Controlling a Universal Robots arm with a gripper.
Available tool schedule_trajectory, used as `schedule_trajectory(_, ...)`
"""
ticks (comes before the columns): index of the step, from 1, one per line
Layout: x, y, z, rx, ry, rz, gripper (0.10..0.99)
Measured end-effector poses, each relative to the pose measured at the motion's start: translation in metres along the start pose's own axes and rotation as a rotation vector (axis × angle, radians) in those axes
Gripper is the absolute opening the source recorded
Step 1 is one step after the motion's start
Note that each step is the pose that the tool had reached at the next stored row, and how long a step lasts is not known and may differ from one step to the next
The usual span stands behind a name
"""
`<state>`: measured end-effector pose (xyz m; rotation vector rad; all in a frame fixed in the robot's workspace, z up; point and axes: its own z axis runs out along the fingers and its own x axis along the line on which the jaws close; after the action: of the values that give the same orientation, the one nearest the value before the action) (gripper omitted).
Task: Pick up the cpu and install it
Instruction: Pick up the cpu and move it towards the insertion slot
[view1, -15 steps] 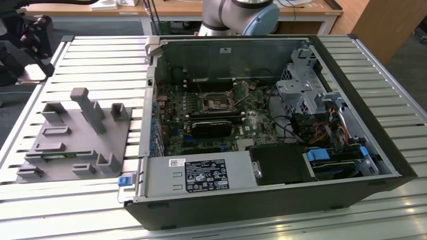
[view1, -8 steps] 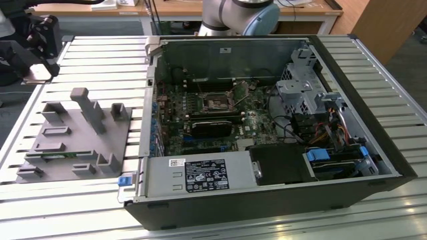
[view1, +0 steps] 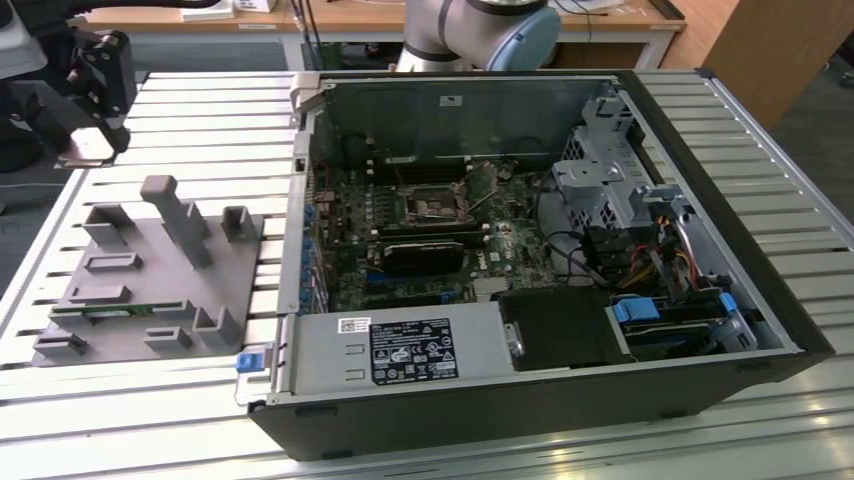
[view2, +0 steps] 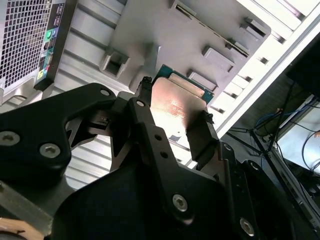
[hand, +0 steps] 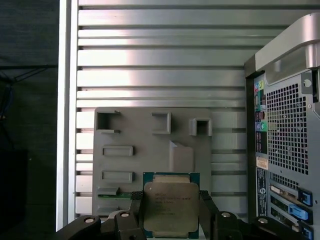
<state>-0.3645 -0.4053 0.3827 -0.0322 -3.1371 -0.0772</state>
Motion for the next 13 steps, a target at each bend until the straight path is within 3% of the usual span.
schedule_trajectory(13, -0.0126, 0.0003, 0.0000, 0.000, 0.0000, 0.000, 0.533)
